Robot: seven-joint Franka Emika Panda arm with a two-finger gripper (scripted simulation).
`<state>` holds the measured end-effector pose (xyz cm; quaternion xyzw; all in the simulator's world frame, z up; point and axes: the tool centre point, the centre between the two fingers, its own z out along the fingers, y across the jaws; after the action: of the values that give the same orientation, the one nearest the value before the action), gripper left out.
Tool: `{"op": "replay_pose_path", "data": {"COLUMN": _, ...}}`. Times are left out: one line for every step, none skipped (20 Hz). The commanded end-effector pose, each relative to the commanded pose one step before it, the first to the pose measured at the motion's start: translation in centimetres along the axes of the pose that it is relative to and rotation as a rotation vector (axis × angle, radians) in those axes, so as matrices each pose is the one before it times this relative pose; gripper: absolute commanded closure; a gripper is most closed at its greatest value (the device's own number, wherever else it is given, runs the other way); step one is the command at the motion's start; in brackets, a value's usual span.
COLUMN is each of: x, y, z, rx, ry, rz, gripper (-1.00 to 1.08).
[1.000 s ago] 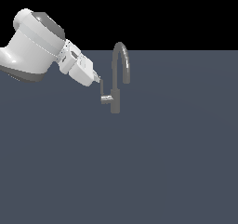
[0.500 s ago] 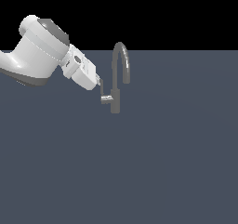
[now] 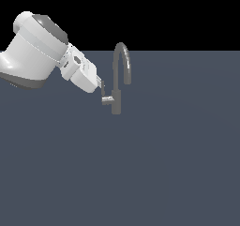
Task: Turn on the faucet by rotating a designated handle.
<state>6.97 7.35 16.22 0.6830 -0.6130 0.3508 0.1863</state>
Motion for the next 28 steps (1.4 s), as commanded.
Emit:
{"op": "replay_pose_path", "data": {"x": 0.621, "y": 0.686, "z": -0.281, "rx": -0.00152, "ry": 0.00019, "rz": 0.00550, "gripper": 1.08}}
{"op": "replay_pose_path", "data": {"x": 0.098, "y": 0.279, "z": -0.067, "rx": 0.00000, "ry": 0.00000, "rz": 0.00000, "gripper": 1.08}}
{"op": "replay_pose_path", "data": {"x": 0.098, "y": 0.281, "z": -0.068, "rx": 0.00000, "ry": 0.00000, "rz": 0.00000, "gripper": 1.08}}
{"op": "replay_pose_path", "data": {"x": 0.099, "y": 0.282, "z": -0.068, "rx": 0.00000, "ry": 0.00000, "rz": 0.00000, "gripper": 1.08}}
{"op": "replay_pose_path", "data": {"x": 0.000, "y": 0.000, "z": 0.000, "rx": 0.00000, "ry": 0.00000, "rz": 0.00000, "gripper": 1.08}}
{"op": "replay_pose_path", "data": {"x": -0.742, "y": -0.403, "z": 0.216, "rx": 0.00406, "ry": -0.00339, "rz": -0.00842, "gripper": 1.08}}
{"op": "replay_pose_path", "data": {"x": 0.000, "y": 0.319, "z": 0.051, "rx": -0.00018, "ry": 0.00018, "rz": 0.00041, "gripper": 1.08}}
{"op": "replay_pose_path", "data": {"x": -0.001, "y": 0.321, "z": 0.051, "rx": -0.00018, "ry": 0.00018, "rz": 0.00042, "gripper": 1.08}}
{"op": "replay_pose_path", "data": {"x": 0.010, "y": 0.324, "z": 0.056, "rx": -0.00026, "ry": 0.00025, "rz": 0.00059, "gripper": 1.08}}
{"op": "replay_pose_path", "data": {"x": -0.001, "y": 0.325, "z": 0.052, "rx": -0.00018, "ry": 0.00018, "rz": 0.00042, "gripper": 1.08}}
{"op": "replay_pose_path", "data": {"x": 0.010, "y": 0.328, "z": 0.056, "rx": -0.00026, "ry": 0.00025, "rz": 0.00059, "gripper": 1.08}}
{"op": "replay_pose_path", "data": {"x": -0.001, "y": 0.328, "z": 0.052, "rx": -0.00019, "ry": 0.00017, "rz": 0.00042, "gripper": 1.08}}
{"op": "replay_pose_path", "data": {"x": 0.009, "y": 0.331, "z": 0.057, "rx": -0.00026, "ry": 0.00024, "rz": 0.00059, "gripper": 1.08}}
{"op": "replay_pose_path", "data": {"x": -0.002, "y": 0.332, "z": 0.053, "rx": -0.00019, "ry": 0.00017, "rz": 0.00042, "gripper": 1.08}}
{"op": "replay_pose_path", "data": {"x": 0.008, "y": 0.335, "z": 0.057, "rx": -0.00026, "ry": 0.00023, "rz": 0.00059, "gripper": 1.08}}
{"op": "replay_pose_path", "data": {"x": -0.002, "y": 0.335, "z": 0.053, "rx": -0.00019, "ry": 0.00016, "rz": 0.00042, "gripper": 1.08}}
{"op": "replay_pose_path", "data": {"x": 0.008, "y": 0.338, "z": 0.058, "rx": -0.00027, "ry": 0.00023, "rz": 0.00060, "gripper": 1.08}}
{"op": "replay_pose_path", "data": {"x": -0.003, "y": 0.339, "z": 0.054, "rx": -0.00019, "ry": 0.00015, "rz": 0.00042, "gripper": 1.08}}
{"op": "replay_pose_path", "data": {"x": 0.007, "y": 0.341, "z": 0.058, "rx": -0.00027, "ry": 0.00021, "rz": 0.00060, "gripper": 1.08}}
{"op": "replay_pose_path", "data": {"x": -0.004, "y": 0.342, "z": 0.054, "rx": -0.00019, "ry": 0.00014, "rz": 0.00042, "gripper": 1.08}}
{"op": "replay_pose_path", "data": {"x": 0.006, "y": 0.345, "z": 0.059, "rx": -0.00028, "ry": 0.00019, "rz": 0.00060, "gripper": 1.08}}
{"op": "replay_pose_path", "data": {"x": -0.006, "y": 0.345, "z": 0.055, "rx": -0.00020, "ry": 0.00012, "rz": 0.00043, "gripper": 1.08}}
{"op": "replay_pose_path", "data": {"x": 0.000, "y": 0.000, "z": 0.000, "rx": 0.00000, "ry": 0.00000, "rz": 0.00000, "gripper": 1.08}}
{"op": "replay_pose_path", "data": {"x": -0.360, "y": -1.176, "z": -1.181, "rx": 0.02738, "ry": -0.00617, "rz": -0.00429, "gripper": 1.08}}
{"op": "replay_pose_path", "data": {"x": -0.217, "y": 0.374, "z": 0.358, "rx": -0.00228, "ry": 0.00058, "rz": 0.00043, "gripper": 1.08}}
{"op": "replay_pose_path", "data": {"x": -0.217, "y": 0.376, "z": 0.364, "rx": -0.00238, "ry": 0.00060, "rz": 0.00044, "gripper": 1.08}}
{"op": "replay_pose_path", "data": {"x": -0.219, "y": 0.376, "z": 0.359, "rx": -0.00228, "ry": 0.00057, "rz": 0.00042, "gripper": 1.08}}
{"op": "replay_pose_path", "data": {"x": -0.219, "y": 0.377, "z": 0.366, "rx": -0.00238, "ry": 0.00059, "rz": 0.00044, "gripper": 1.08}}
